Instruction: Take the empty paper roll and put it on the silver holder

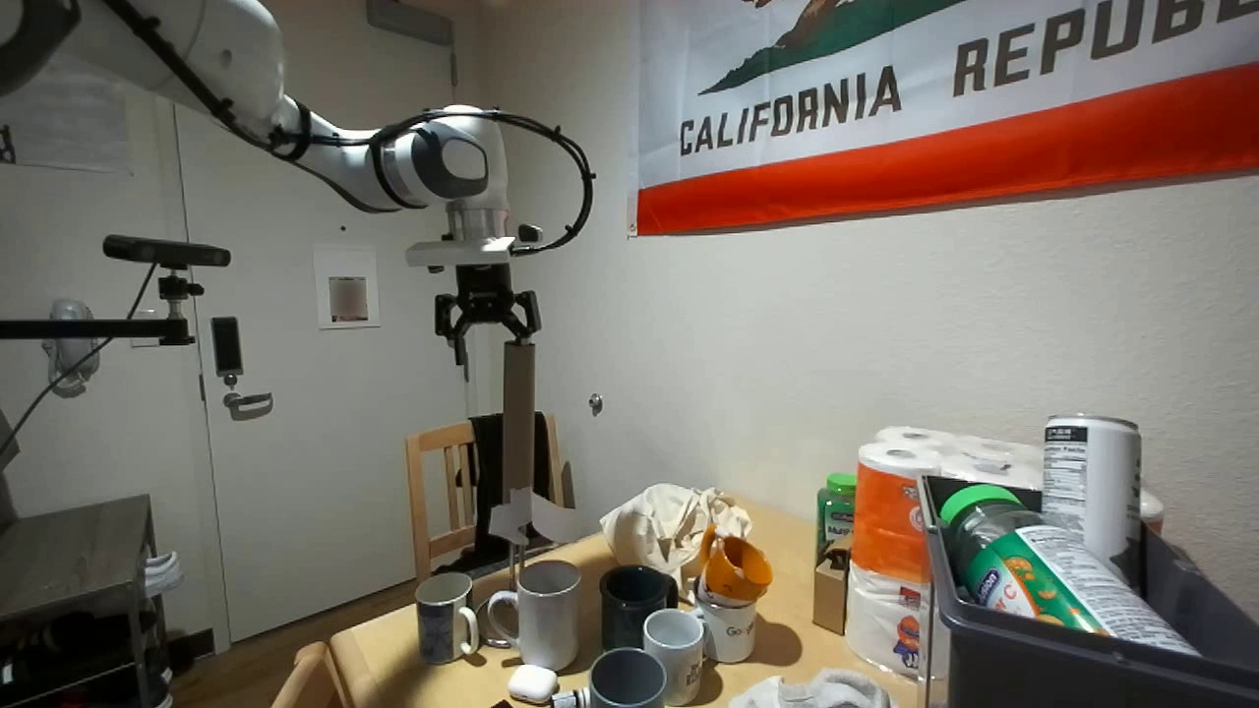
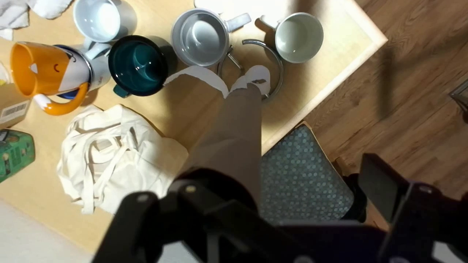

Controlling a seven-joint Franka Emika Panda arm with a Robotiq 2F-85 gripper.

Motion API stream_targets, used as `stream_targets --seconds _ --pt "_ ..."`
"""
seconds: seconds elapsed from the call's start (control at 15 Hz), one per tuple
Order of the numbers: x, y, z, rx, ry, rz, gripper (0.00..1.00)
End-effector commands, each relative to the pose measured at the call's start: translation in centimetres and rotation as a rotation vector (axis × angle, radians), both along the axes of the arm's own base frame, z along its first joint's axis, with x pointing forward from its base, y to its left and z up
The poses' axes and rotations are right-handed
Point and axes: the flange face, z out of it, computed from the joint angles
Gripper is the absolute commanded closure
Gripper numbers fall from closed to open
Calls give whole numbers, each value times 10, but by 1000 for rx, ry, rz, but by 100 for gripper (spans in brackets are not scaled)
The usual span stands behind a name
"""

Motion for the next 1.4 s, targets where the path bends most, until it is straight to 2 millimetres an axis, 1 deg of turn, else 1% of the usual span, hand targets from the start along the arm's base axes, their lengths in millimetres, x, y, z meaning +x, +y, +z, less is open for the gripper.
stream_targets --seconds 0.0,0.27,0.53,0.8,1.07,1.2,1.33 --pt "-5 -3 17 24 -21 -5 0" --pt "-8 -2 34 41 -28 2 0" --pt "-10 2 44 55 -40 7 0" --pt "-8 -2 55 65 -61 -1 0" --pt "-1 -18 61 58 -81 -34 0" --pt "3 -33 60 46 -84 -64 0" --pt "9 -53 57 41 -80 -105 0"
